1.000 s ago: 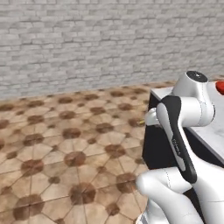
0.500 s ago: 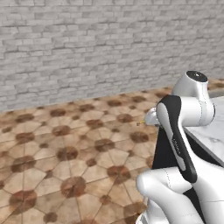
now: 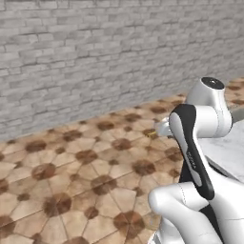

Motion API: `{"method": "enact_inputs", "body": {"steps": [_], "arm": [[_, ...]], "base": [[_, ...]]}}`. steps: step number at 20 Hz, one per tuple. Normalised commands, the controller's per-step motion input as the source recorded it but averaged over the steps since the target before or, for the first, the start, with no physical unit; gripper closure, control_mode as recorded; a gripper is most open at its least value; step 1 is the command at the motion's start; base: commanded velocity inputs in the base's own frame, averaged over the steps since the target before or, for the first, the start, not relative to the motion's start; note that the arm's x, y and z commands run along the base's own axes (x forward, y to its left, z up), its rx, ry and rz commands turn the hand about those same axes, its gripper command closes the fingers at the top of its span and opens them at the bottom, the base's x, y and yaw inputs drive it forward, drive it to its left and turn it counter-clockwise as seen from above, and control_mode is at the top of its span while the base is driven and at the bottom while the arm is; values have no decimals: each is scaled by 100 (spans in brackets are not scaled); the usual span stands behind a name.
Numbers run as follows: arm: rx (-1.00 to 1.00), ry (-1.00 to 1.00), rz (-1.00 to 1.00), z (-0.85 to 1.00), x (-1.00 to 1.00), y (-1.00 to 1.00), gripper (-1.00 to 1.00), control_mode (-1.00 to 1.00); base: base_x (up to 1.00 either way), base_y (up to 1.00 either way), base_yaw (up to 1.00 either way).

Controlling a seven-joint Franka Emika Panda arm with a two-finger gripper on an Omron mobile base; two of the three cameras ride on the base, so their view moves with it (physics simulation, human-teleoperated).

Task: Retrieve the apple and banana from the fridge and place them into the bowl on the dining table.

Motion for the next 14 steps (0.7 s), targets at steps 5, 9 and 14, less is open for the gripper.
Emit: {"method": "enact_inputs", "body": {"steps": [5,9,14], "arm": [[0,0,0,0,0,0,100,100],[0,0,0,0,0,0,100,100],[0,0,0,0,0,0,100,100]], "base": [[100,17,-51],[100,50,-57],[94,76,-66]]}}
